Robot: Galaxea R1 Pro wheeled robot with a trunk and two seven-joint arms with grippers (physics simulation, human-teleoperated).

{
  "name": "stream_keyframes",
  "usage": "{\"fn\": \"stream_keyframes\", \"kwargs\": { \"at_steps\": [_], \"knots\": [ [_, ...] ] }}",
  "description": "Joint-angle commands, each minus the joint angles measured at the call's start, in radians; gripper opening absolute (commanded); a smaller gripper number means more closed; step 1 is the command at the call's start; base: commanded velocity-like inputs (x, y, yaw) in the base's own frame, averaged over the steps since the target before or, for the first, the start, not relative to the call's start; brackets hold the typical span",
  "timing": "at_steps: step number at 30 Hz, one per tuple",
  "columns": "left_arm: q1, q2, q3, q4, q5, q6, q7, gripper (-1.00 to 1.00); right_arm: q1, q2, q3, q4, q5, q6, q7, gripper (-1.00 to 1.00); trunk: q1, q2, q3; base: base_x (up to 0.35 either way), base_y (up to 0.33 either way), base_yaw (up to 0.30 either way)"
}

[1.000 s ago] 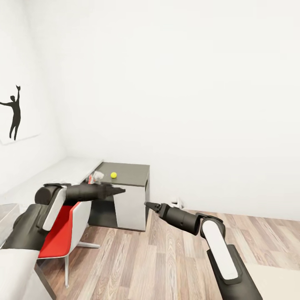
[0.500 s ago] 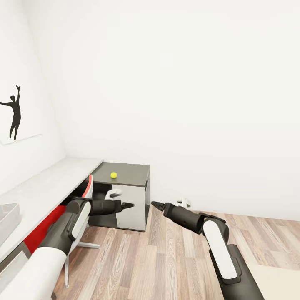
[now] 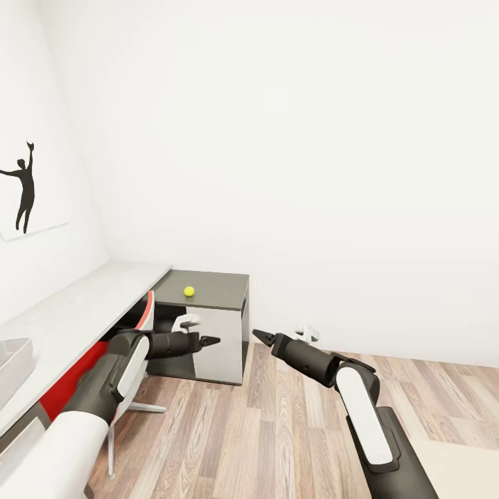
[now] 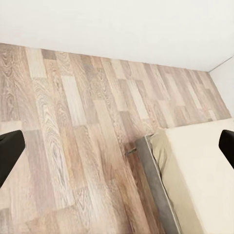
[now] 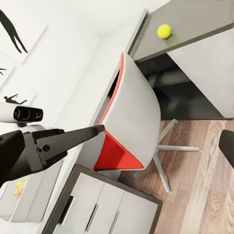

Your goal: Put all the toys in the child's room - the three board games (two on the bed and one on the table), the two jigsaw puzzles on the table, and the tennis ball on the table - inside the toy box on the table in the child's room.

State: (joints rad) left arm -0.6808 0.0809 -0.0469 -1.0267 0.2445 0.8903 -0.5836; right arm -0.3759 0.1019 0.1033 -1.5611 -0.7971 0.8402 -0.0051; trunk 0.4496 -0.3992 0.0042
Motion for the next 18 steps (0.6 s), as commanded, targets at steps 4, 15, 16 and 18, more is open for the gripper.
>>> {"fn": "stream_keyframes", "kwargs": {
  "at_steps": [4,15,16,18],
  "knots": [
    [0.0,0.016,0.0,-0.004,0.004,0.002,0.0,1.0,0.0,0.002,-0.001,0.0,0.0,0.003,-0.003,1.0,0.0,-0.001,0.0,0.002,0.0,0.0],
    [0.0,0.024,0.006,-0.004,0.004,-0.005,0.027,1.0,0.0,0.008,0.001,0.001,0.001,0.001,-0.085,1.0,0.0,-0.001,0.0,0.19,0.0,-0.101],
    [0.0,0.024,0.006,-0.004,0.004,-0.005,0.029,1.0,0.0,0.008,0.001,0.001,0.001,0.001,-0.092,1.0,0.0,-0.001,0.0,0.086,0.0,-0.035],
    [0.0,0.023,0.004,-0.004,0.004,-0.005,0.034,1.0,0.0,0.008,0.001,0.001,0.001,-0.003,-0.114,1.0,0.0,-0.001,0.0,0.05,0.0,-0.02]
  ]
}}
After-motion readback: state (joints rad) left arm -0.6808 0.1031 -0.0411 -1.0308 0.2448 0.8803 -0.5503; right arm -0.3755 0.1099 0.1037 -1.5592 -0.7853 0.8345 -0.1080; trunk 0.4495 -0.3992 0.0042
